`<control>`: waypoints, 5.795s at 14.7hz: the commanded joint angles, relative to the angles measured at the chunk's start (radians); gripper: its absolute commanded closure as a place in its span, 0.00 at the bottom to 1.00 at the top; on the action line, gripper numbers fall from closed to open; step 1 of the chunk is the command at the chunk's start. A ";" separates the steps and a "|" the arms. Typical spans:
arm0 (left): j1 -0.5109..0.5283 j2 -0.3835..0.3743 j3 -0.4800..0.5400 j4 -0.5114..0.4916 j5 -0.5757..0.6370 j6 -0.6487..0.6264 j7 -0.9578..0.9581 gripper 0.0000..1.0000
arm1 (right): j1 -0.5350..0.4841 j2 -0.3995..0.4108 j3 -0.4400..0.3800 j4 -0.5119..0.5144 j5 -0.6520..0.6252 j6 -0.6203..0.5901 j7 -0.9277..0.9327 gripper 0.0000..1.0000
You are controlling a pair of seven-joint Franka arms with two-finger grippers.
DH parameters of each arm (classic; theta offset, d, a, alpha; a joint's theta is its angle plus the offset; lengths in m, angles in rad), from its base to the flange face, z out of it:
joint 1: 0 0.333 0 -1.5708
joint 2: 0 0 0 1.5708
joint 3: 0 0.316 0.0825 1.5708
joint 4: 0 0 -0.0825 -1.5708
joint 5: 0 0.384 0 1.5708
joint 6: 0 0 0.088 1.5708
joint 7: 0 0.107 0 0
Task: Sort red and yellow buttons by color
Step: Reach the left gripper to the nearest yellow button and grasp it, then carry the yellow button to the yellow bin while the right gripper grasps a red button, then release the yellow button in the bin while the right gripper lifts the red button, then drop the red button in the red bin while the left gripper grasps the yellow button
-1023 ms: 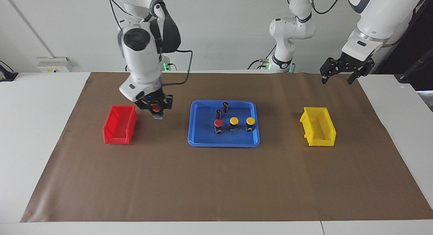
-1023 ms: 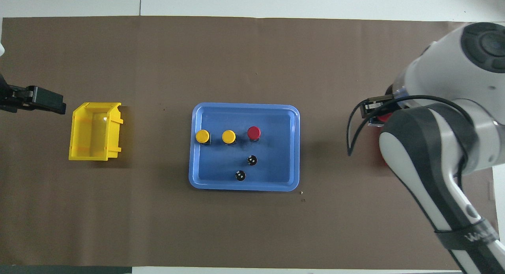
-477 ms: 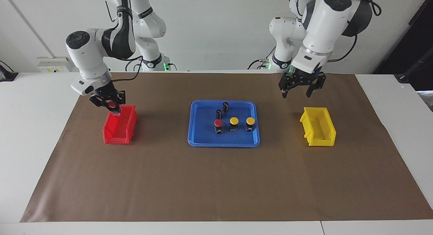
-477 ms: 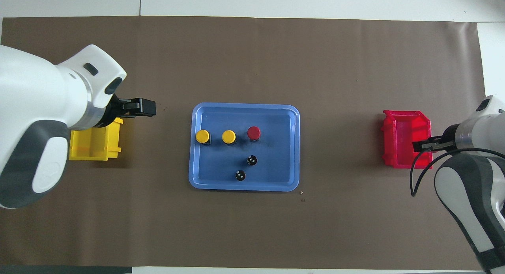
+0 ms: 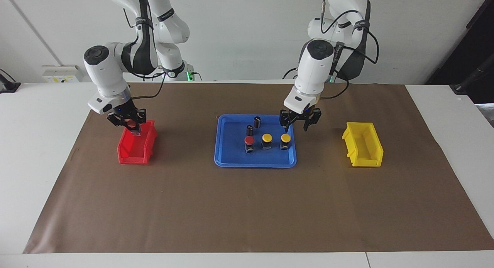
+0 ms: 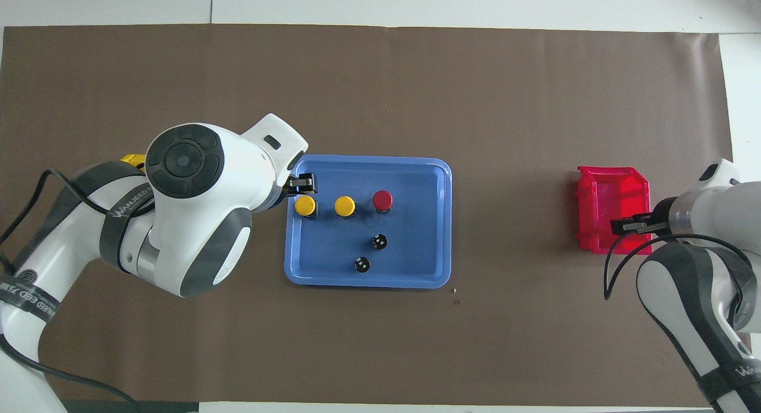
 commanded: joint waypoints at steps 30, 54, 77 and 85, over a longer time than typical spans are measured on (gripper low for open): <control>-0.001 0.028 0.027 0.187 0.019 -0.248 -0.026 0.96 | 0.159 0.117 0.024 0.428 0.015 -0.408 0.212 0.42; 0.530 -0.161 0.030 -0.330 0.074 0.101 0.591 0.98 | 0.726 0.453 0.026 0.564 -0.019 -0.039 0.946 0.31; 0.158 0.000 0.016 0.117 -0.004 -0.053 0.190 0.00 | 0.444 0.345 0.022 0.754 -0.007 -0.396 0.563 0.85; -0.133 0.136 0.021 0.112 0.008 0.036 -0.093 0.00 | 0.074 0.232 0.019 0.587 0.136 -0.435 0.032 0.84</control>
